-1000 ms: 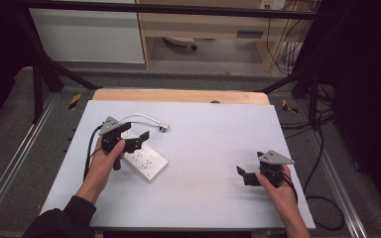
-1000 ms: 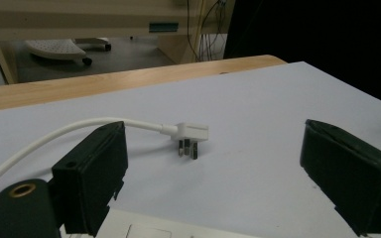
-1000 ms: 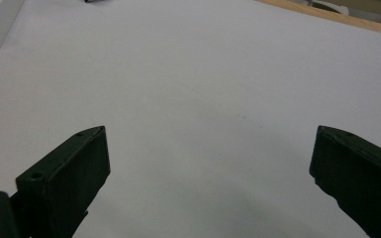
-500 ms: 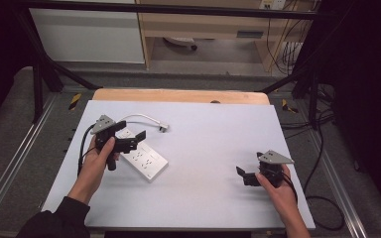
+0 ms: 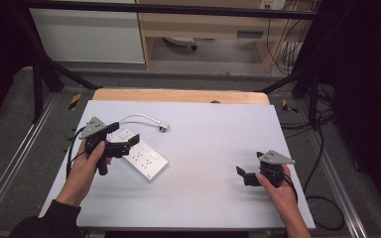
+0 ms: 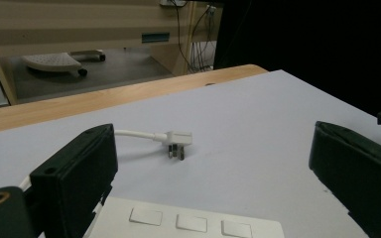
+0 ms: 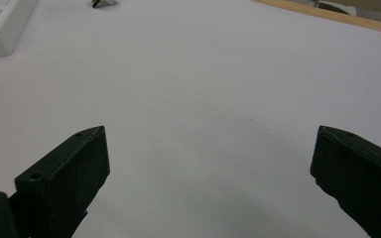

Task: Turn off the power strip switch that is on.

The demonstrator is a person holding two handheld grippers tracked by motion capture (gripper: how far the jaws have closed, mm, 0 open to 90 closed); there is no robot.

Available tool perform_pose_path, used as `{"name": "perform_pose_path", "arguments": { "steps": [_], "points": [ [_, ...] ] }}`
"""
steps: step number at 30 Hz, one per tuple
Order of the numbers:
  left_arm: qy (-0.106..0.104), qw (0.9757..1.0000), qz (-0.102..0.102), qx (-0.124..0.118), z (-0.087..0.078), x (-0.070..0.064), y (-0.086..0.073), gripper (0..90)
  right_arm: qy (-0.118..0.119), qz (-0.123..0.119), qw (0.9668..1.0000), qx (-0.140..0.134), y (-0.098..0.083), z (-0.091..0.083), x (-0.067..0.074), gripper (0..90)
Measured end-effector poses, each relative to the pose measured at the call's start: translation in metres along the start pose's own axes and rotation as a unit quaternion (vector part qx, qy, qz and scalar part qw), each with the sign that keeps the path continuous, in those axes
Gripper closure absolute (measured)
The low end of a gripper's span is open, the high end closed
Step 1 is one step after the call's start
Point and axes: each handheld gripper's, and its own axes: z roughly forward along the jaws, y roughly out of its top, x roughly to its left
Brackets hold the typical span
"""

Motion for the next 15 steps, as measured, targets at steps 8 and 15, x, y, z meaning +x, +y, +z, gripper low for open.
{"name": "perform_pose_path", "arguments": {
  "steps": [8,15],
  "points": [
    [0.018,0.9998,-0.001,-0.005,-0.016,0.007,0.001,5.1,0.006,0.009,0.9999,-0.002,-0.001,-0.002,-0.003,2.4],
    [0.016,0.9996,-0.010,-0.019,-0.031,0.009,0.006,5.3,0.004,0.005,1.0000,-0.005,-0.001,-0.003,-0.003,2.7]
  ]
}}
